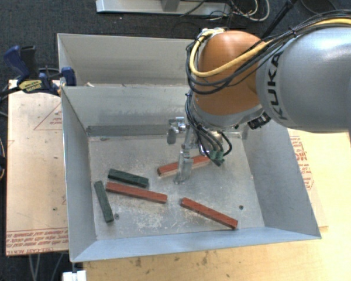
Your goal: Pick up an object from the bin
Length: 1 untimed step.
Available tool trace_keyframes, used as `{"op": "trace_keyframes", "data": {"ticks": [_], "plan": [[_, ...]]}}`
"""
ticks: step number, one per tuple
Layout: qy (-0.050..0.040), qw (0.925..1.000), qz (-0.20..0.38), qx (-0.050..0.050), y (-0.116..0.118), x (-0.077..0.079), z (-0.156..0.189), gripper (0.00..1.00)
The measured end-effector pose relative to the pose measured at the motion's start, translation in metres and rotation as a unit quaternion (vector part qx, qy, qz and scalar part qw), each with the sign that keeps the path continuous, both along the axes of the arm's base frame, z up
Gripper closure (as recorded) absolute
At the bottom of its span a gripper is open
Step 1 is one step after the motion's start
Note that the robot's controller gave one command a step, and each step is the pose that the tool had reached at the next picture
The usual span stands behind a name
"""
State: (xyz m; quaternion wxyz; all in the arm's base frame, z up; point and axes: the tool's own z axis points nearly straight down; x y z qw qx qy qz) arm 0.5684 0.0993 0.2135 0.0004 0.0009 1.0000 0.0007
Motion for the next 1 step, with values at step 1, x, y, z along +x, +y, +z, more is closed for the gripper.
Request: {"op": "trace_keyframes", "data": {"ticks": [1], "plan": [[0.0, 1.0, 0.0, 0.0, 0.0, 0.0, 0.0, 0.0]]}}
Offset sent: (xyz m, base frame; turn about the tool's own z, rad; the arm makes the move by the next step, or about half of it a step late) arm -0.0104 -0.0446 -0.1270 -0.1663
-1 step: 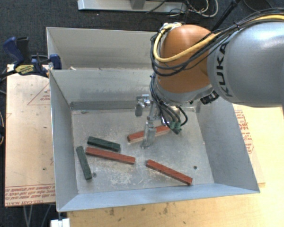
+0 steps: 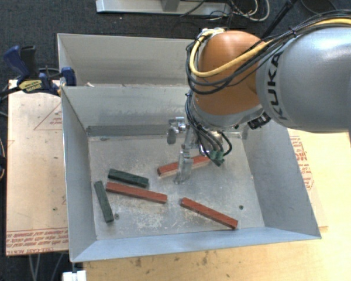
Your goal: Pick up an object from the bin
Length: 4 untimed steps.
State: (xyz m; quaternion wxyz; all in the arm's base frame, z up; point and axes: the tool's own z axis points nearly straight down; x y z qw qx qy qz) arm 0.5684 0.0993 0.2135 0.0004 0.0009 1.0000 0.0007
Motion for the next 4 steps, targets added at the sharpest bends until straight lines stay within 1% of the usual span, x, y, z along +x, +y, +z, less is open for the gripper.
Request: {"op": "trace_keyframes", "data": {"ticks": [1, 2, 3, 4], "plan": [[-0.0036, 0.9996, 0.029, 0.0, -0.013, -0.002, -0.04, 0.0], [-0.0033, 0.996, 0.089, 0.0, -0.022, 0.022, -0.106, 0.0], [-0.0001, 0.9764, 0.216, 0.0, -0.062, 0.004, -0.143, 1.0], [-0.001, 0.9764, 0.216, 0.0, -0.062, 0.005, -0.143, 0.0]]}}
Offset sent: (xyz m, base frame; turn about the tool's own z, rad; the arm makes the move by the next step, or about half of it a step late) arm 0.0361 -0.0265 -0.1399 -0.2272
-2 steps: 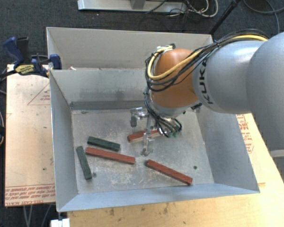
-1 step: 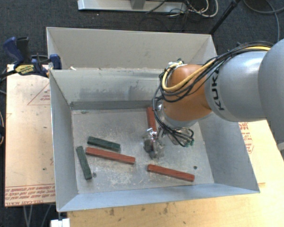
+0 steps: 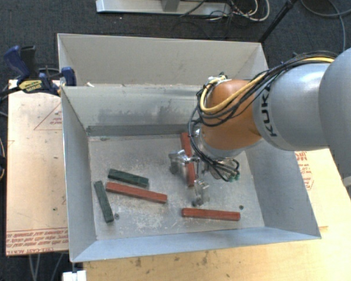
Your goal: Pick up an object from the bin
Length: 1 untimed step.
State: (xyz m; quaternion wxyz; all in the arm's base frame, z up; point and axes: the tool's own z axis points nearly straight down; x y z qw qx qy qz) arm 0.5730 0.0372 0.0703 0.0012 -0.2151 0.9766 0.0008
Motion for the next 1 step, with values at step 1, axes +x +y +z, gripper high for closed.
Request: {"op": "trace_keyframes", "data": {"ticks": [1], "plan": [[0.0002, 1.0, 0.0, 0.0, -0.0001, -0.0001, -0.0002, 0.0]]}}
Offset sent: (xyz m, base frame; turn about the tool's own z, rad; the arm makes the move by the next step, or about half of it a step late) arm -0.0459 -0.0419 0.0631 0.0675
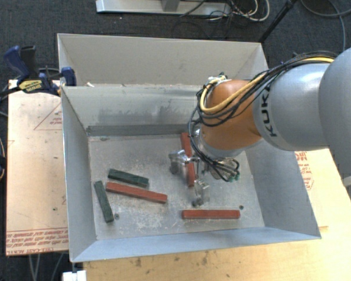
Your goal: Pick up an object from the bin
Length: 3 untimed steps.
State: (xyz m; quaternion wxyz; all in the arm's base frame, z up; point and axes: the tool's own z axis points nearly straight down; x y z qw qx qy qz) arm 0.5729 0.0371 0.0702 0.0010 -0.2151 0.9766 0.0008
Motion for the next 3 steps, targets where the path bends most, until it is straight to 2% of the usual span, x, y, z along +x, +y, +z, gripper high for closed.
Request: {"op": "trace_keyframes", "data": {"ticks": [1, 2, 3], "plan": [[0.0043, 0.9998, -0.022, 0.0, -0.025, -0.032, 0.038, 0.0], [-0.0015, 0.9978, -0.066, 0.0, -0.038, -0.037, 0.064, 0.0], [0.0005, 0.9999, -0.011, 0.0, -0.039, -0.062, 0.042, 0.0]]}}
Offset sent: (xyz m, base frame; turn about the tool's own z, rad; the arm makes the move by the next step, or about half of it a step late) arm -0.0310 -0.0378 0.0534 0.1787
